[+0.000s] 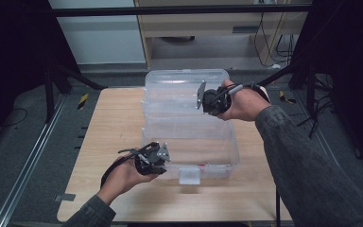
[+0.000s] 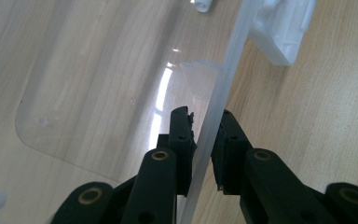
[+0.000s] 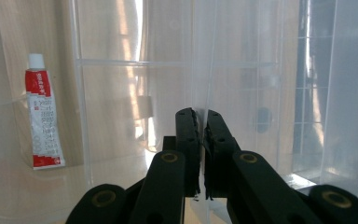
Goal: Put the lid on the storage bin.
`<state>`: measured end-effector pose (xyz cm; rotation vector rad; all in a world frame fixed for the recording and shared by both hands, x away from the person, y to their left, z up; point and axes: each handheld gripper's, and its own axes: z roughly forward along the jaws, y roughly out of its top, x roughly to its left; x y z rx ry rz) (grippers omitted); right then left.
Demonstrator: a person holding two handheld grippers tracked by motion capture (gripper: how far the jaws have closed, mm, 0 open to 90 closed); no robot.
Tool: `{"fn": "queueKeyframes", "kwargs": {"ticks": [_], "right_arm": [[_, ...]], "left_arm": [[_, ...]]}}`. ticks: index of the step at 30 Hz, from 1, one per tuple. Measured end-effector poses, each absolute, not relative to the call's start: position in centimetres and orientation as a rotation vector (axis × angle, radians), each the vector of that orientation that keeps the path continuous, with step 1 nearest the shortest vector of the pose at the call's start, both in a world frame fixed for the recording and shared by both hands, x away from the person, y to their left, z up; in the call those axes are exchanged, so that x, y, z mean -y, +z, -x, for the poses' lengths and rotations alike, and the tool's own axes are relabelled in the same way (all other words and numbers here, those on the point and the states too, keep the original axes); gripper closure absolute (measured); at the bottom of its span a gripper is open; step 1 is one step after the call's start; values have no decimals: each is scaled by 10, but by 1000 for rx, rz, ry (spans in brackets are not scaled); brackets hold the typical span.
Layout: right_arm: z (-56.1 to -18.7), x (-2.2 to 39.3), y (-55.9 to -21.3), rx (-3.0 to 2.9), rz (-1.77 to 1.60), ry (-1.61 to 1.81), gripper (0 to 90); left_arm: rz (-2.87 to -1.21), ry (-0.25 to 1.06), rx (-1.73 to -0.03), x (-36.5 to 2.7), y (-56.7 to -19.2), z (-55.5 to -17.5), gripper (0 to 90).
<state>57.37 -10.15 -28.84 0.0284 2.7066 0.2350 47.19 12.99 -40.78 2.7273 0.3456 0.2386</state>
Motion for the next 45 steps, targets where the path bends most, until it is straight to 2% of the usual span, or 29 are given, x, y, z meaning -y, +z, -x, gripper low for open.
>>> {"fn": "queueKeyframes", "kwargs": {"ticks": [11,12,13,20,25,45], "right_arm": [[-539,104,-290,-2683,35,246,863],[-536,105,-291,-2676,40,245,862],[-534,106,-292,-2673,34,256,862],[-520,109,-297,-2653,33,277,857],[-514,111,-299,-2657,44,280,853],[-505,119,-305,-2663,39,316,846]], "left_arm": [[-2714,255,-360,-130,-409,-471,779],[-2707,241,-401,-130,-409,-469,778],[-2712,260,-360,-130,-409,-471,777],[-2708,272,-374,-130,-409,-470,770],[-2674,250,-474,-130,-412,-464,765],[-2680,300,-421,-129,-412,-468,744]]}}
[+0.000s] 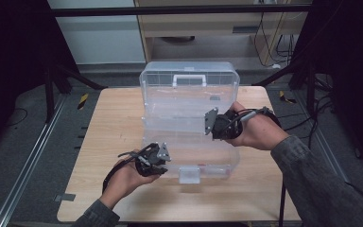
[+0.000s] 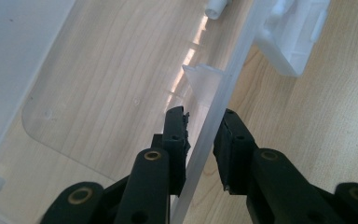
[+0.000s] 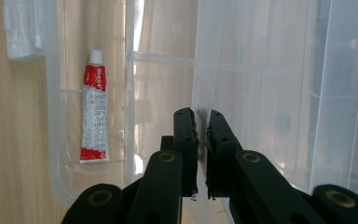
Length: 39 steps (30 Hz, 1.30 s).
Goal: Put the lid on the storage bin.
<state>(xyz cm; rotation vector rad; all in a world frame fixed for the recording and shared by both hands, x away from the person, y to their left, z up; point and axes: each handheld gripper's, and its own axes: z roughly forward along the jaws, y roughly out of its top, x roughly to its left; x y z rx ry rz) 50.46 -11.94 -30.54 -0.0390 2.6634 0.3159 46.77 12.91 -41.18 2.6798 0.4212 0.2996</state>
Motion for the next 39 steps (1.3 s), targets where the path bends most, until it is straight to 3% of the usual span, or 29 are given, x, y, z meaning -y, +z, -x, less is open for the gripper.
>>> {"fn": "queueKeyframes", "kwargs": {"ticks": [28,32,39], "right_arm": [[-497,123,-310,-2686,52,334,839],[-497,124,-310,-2686,51,332,839],[-496,123,-311,-2690,58,338,840]], "left_arm": [[-2665,304,-443,-127,-414,-461,744],[-2676,338,-384,-127,-413,-463,741],[-2656,321,-452,-127,-414,-459,737]]}}
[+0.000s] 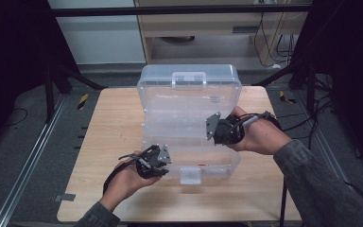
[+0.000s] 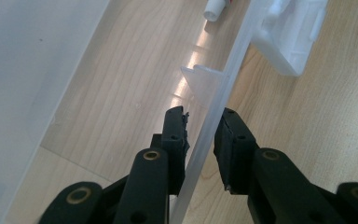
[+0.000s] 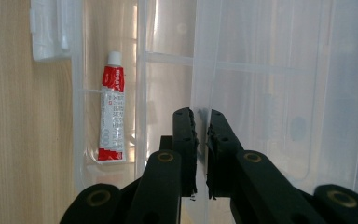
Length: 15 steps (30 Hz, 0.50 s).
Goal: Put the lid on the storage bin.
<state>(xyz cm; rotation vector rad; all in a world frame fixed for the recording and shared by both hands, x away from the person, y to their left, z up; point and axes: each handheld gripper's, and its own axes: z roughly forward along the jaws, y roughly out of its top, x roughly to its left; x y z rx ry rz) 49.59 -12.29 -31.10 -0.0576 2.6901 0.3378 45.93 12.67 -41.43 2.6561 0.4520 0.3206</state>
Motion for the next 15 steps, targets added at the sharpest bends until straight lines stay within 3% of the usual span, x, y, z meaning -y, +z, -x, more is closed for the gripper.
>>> {"fn": "queueKeyframes", "kwargs": {"ticks": [15], "right_arm": [[-490,125,-316,-2707,63,352,840]], "left_arm": [[-2662,340,-409,-127,-414,-461,732]]}}
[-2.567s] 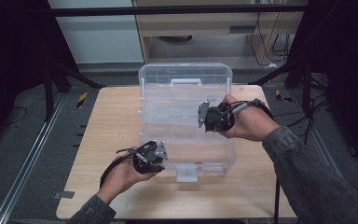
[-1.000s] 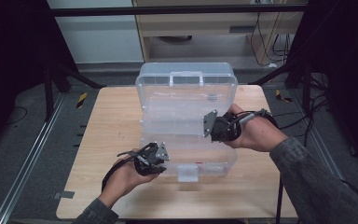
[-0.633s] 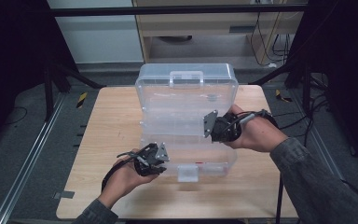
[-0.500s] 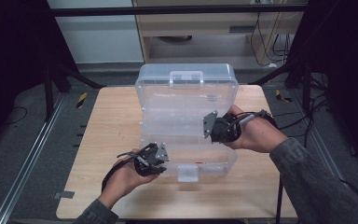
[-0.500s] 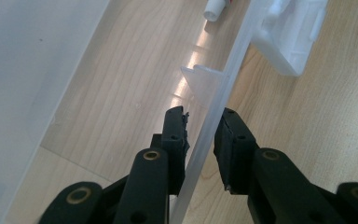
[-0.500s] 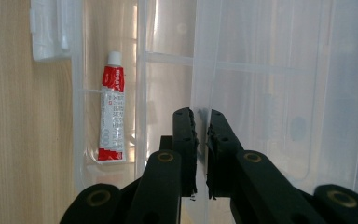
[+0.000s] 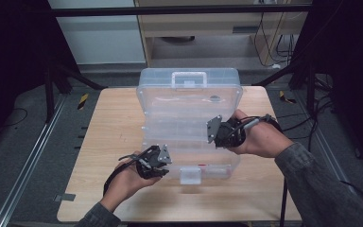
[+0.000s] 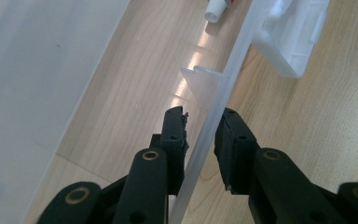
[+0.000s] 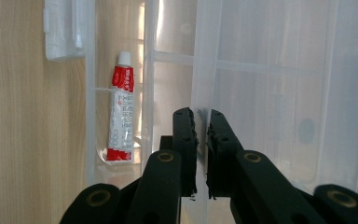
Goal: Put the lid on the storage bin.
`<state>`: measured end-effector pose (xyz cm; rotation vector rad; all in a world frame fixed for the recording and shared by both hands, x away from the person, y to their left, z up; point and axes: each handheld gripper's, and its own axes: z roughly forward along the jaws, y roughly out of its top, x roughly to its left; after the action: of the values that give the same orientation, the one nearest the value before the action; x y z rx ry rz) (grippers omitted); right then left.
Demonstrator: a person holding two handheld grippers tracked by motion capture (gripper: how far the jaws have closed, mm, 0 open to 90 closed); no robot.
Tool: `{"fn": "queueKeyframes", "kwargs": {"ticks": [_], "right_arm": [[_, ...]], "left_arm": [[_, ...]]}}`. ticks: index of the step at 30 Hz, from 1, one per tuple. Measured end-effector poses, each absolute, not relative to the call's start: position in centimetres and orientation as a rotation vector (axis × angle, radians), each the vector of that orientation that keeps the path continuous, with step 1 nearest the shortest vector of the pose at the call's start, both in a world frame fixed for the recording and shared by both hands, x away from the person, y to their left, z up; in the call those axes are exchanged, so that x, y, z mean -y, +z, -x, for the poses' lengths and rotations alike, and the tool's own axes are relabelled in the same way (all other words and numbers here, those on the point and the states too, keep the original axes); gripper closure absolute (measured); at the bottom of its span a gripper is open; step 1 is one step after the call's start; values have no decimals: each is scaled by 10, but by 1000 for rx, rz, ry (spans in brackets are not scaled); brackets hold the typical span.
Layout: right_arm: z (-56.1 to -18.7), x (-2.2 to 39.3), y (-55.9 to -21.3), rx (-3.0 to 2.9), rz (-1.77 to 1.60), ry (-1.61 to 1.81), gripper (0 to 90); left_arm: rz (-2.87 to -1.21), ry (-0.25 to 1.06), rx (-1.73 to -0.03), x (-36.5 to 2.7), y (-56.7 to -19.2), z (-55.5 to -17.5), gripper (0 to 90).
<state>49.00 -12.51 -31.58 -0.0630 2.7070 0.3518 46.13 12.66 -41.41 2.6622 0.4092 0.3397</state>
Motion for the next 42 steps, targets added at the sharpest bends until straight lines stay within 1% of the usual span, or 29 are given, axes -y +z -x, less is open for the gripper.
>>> {"fn": "queueKeyframes", "kwargs": {"ticks": [11,12,14,17,20,23,26,27,29,32,34,38,42], "right_arm": [[-491,126,-316,-2716,68,358,836],[-491,126,-316,-2716,71,356,836],[-491,126,-316,-2716,74,354,835],[-491,127,-316,-2718,73,352,834],[-490,126,-316,-2717,71,348,832],[-490,126,-316,-2716,71,352,831],[-491,126,-316,-2716,78,347,829],[-491,126,-316,-2716,79,349,829],[-491,126,-316,-2715,76,348,828],[-490,126,-316,-2713,72,345,825],[-489,127,-317,-2712,74,343,824],[-490,126,-316,-2715,74,347,823],[-490,125,-316,-2715,73,346,822]], "left_arm": [[-2655,352,-408,-127,-413,-460,723],[-2643,359,-412,-128,-411,-459,710],[-2597,372,-417,-131,-405,-456,646],[-2513,370,-419,-139,-386,-449,595],[-2437,348,-415,-148,-364,-440,580],[-2375,295,-415,-158,-347,-437,619],[-2336,313,-446,-171,-329,-439,666],[-2334,323,-458,-175,-325,-441,678],[-2321,326,-495,-185,-316,-449,732],[-2305,343,-540,-198,-302,-462,791],[-2293,345,-567,-205,-293,-470,820],[-2279,339,-646,-214,-284,-488,894],[-2290,337,-680,-214,-282,-505,897]]}}
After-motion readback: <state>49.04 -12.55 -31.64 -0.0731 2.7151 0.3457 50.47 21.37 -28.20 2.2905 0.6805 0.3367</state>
